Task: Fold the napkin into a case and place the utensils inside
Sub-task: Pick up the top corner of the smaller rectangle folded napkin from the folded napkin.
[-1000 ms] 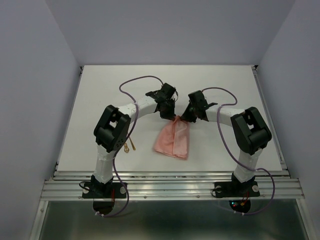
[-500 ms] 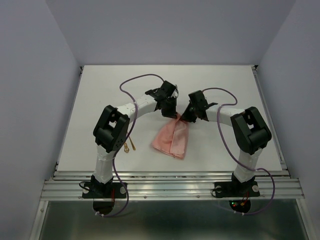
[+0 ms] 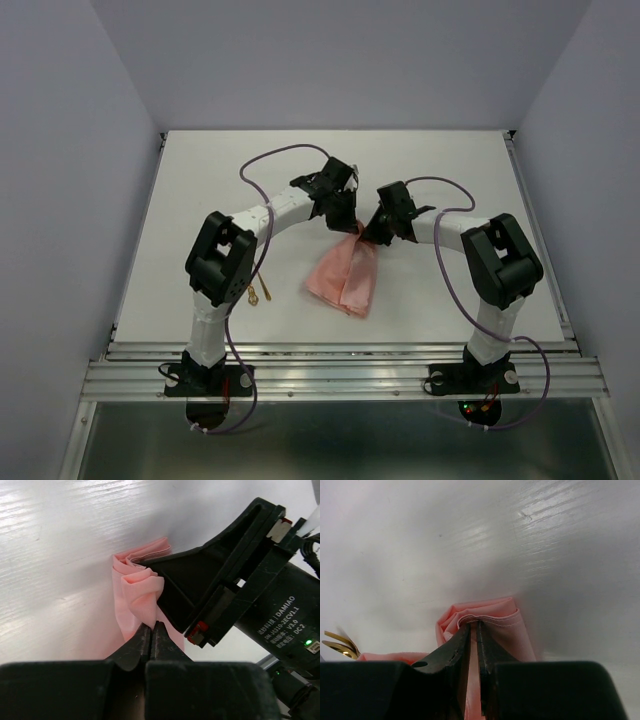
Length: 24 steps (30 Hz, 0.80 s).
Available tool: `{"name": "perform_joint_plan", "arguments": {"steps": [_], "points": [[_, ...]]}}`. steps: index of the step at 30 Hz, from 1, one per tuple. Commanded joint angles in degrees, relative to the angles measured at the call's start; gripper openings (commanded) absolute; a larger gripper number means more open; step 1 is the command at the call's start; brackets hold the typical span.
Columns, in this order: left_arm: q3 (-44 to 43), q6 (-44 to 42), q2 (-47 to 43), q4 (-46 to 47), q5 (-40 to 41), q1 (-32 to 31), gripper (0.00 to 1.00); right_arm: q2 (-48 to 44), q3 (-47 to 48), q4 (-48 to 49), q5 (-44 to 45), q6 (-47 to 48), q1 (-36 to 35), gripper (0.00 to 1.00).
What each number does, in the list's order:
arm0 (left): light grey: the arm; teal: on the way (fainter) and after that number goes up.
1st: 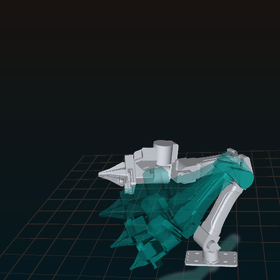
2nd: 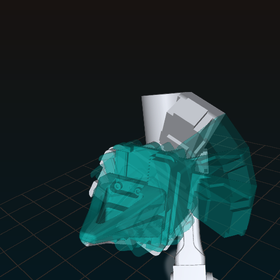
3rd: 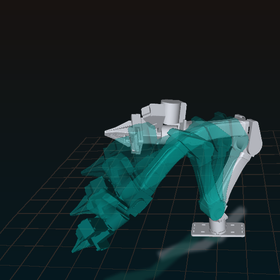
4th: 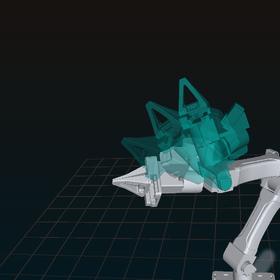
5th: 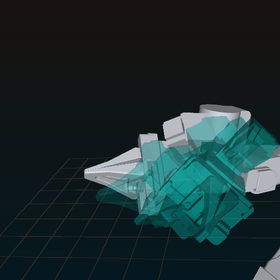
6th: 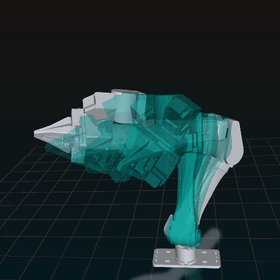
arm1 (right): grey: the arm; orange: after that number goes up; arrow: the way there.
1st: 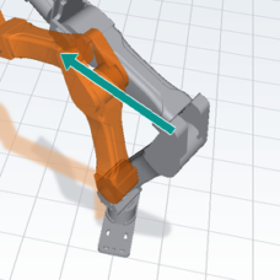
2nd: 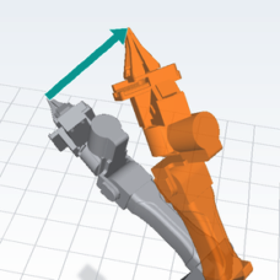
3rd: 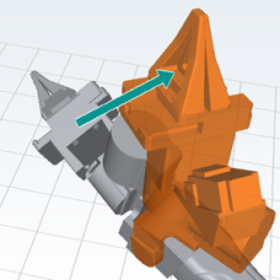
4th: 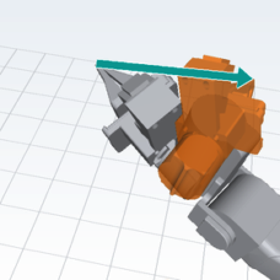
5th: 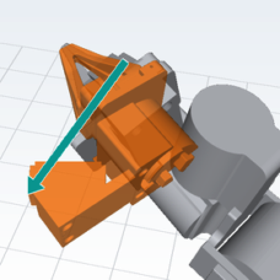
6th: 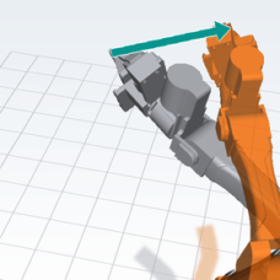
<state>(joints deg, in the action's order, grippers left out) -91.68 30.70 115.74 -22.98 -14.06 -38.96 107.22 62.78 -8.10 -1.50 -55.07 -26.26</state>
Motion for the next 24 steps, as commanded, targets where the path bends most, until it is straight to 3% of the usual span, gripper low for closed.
{"name": "perform_joint_plan", "arguments": {"steps": [1,15,24], "points": [[-2.54,1.99,-3.42,1.27,-4.21,-0.42,0.00,2.38,-2.58,-6.84,0.97,0.05,-0.46,0.16],[-0.78,7.27,5.89,5.05,-8.87,-0.42,0.00,2.82,-2.14,-6.32,0.44,-1.80,-0.46,0.16],[-2.98,7.89,12.13,4.70,-6.50,-0.50,0.00,1.06,-3.28,-5.00,-0.52,-1.18,-0.46,0.16]]}}
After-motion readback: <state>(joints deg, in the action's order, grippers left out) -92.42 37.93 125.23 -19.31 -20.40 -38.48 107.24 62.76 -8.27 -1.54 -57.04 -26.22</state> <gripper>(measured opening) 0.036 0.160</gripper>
